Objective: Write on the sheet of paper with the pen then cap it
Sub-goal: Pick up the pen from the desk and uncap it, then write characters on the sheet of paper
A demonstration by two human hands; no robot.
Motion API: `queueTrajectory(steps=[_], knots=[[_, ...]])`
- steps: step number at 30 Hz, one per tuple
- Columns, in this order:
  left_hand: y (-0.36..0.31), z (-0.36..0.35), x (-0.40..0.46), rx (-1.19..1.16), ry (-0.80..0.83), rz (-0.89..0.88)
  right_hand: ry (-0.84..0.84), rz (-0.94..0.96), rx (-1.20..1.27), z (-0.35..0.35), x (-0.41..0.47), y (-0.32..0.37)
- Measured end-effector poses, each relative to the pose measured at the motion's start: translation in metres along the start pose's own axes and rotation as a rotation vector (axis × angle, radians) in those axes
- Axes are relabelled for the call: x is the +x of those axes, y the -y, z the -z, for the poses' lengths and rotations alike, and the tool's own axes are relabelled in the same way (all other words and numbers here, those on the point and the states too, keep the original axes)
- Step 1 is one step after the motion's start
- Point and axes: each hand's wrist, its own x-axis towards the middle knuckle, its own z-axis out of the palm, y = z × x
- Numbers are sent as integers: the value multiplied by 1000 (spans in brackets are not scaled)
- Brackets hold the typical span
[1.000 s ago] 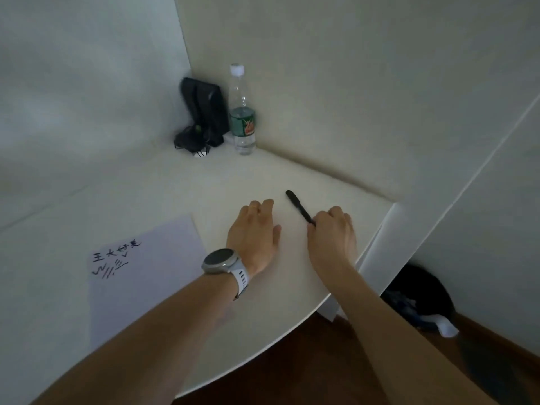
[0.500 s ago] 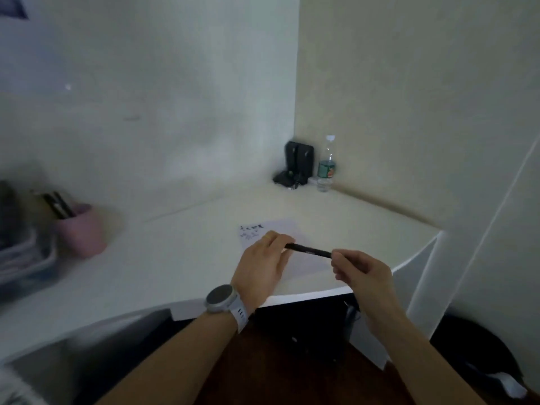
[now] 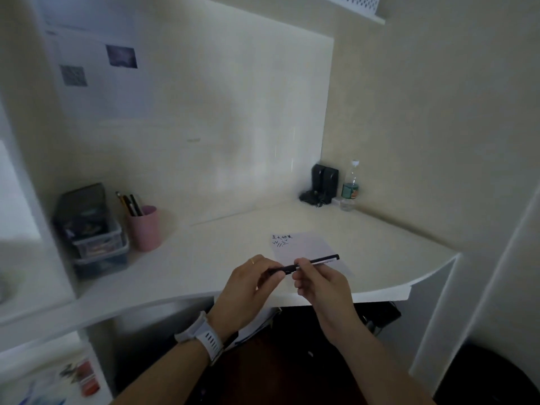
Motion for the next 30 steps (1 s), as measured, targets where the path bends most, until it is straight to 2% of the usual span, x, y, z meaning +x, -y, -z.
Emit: queueTrajectory(steps=[5,10,12,15,19,24,30], knots=[[12,-4,21,-12,15,35,-9,32,-23,-5,20,2],[34,-15,46,-21,161,53,25,84,-88,-9,61,-8],[51,-16,53,-76,185,97,-55,78,-31,1,91,-9],[96,-15,56,-138,201,224,-282,110,90,31,143,2],[138,-40,74,-103,194,316,-150,86,-126,22,187,-24],[166,-70,119,-27,109,386,-79,7,-175,10,237,-44],[216,-88,164,28,80,475,110,18,-314,12,285,-37]])
